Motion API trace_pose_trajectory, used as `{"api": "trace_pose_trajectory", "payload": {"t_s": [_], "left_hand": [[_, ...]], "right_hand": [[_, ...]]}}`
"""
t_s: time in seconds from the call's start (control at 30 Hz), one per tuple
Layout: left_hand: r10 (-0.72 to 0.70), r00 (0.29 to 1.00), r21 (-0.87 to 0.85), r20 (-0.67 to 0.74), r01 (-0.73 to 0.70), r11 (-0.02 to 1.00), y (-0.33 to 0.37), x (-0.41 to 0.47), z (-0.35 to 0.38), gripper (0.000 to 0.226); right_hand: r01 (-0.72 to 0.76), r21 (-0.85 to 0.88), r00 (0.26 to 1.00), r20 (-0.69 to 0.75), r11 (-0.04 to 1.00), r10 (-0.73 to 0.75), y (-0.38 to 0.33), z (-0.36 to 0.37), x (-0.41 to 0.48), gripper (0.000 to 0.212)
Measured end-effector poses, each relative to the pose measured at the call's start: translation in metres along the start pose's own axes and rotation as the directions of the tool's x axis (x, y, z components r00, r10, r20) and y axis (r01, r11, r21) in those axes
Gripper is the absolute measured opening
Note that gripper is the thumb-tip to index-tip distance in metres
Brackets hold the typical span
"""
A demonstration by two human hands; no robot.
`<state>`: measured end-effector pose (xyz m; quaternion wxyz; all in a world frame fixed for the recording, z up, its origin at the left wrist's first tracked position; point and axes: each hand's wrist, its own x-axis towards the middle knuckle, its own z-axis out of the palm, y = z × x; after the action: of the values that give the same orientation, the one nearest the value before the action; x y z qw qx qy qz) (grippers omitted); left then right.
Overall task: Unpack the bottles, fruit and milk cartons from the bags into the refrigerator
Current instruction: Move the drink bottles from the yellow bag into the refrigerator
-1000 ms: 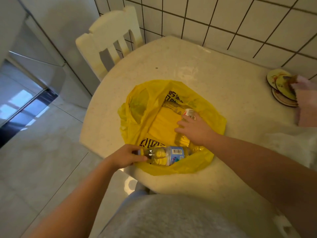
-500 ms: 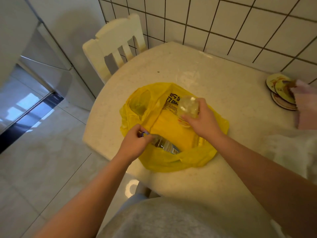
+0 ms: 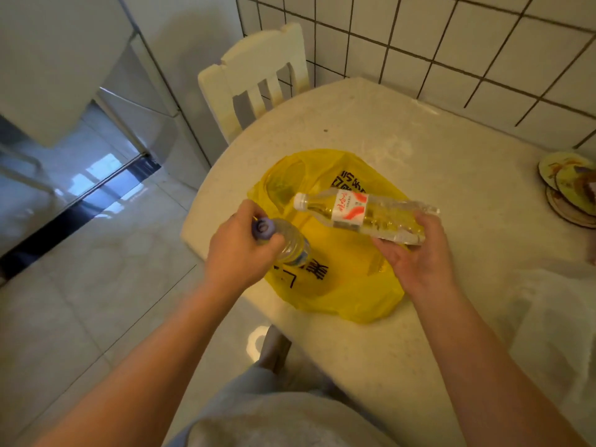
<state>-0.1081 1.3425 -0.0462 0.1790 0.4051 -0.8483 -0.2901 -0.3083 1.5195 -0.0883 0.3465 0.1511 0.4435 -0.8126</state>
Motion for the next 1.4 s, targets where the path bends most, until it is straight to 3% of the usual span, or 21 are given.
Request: {"api": "trace_pose_trajectory", "payload": {"t_s": [0.17, 0.27, 0.33, 0.43, 0.53, 0.63, 0.77, 0.87, 1.0, 1.1, 1.2, 1.4], "left_hand": [[-0.066, 0.971, -0.144, -0.231, 0.033, 0.989, -0.022, -0.011, -0.044, 0.02], [-0.073, 0.954, -0.195, -0.289, 0.016, 0.981, -0.046, -0.022, -0.071, 0.02], [-0.062, 0.949, -0.225, -0.31, -0.01, 0.974, -0.061, -0.03, -0.085, 0.023], [-0.087, 0.933, -0.268, -0.348, -0.01, 0.963, -0.101, -0.044, -0.119, 0.021], [-0.086, 0.923, -0.27, -0.376, -0.02, 0.963, -0.153, -0.059, -0.161, 0.02], [-0.047, 0.908, -0.258, -0.417, -0.069, 0.964, -0.214, -0.078, -0.211, 0.025], [0.013, 0.896, -0.232, -0.444, -0.129, 0.964, -0.293, -0.1, -0.28, 0.025], [0.011, 0.895, -0.221, -0.446, -0.123, 0.967, -0.34, -0.115, -0.327, 0.024], [-0.092, 0.855, -0.296, -0.511, -0.074, 0.952, -0.403, -0.14, -0.378, 0.019], [-0.26, 0.812, -0.439, -0.523, 0.005, 0.899, -0.441, -0.151, -0.4, 0.022], [-0.373, 0.748, -0.518, -0.548, 0.046, 0.854, -0.472, -0.151, -0.418, 0.027], [-0.433, 0.683, -0.514, -0.588, 0.098, 0.852, -0.535, -0.12, -0.46, 0.031]], "right_hand": [[-0.16, -0.046, 0.981, 0.107, 0.986, 0.164, 0.034, 0.025, -0.036, 0.031], [-0.317, -0.107, 0.908, 0.251, 0.942, 0.335, 0.063, 0.047, -0.065, 0.026], [-0.364, -0.236, 0.836, 0.343, 0.901, 0.428, 0.079, 0.063, -0.079, 0.034], [-0.377, -0.38, 0.737, 0.43, 0.845, 0.522, 0.119, 0.092, -0.099, 0.07], [-0.261, -0.525, 0.681, 0.494, 0.81, 0.54, 0.173, 0.124, -0.116, 0.071], [-0.051, -0.611, 0.695, 0.547, 0.79, 0.468, 0.237, 0.167, -0.14, 0.064], [0.148, -0.603, 0.702, 0.623, 0.784, 0.346, 0.335, 0.231, -0.178, 0.041], [0.225, -0.599, 0.71, 0.641, 0.768, 0.292, 0.401, 0.277, -0.202, 0.046], [0.32, -0.647, 0.67, 0.671, 0.693, 0.317, 0.464, 0.327, -0.223, 0.071], [0.375, -0.663, 0.649, 0.687, 0.648, 0.327, 0.501, 0.364, -0.233, 0.079], [0.447, -0.661, 0.62, 0.715, 0.603, 0.324, 0.538, 0.402, -0.239, 0.075], [0.479, -0.649, 0.552, 0.747, 0.591, 0.372, 0.62, 0.483, -0.231, 0.067]]}}
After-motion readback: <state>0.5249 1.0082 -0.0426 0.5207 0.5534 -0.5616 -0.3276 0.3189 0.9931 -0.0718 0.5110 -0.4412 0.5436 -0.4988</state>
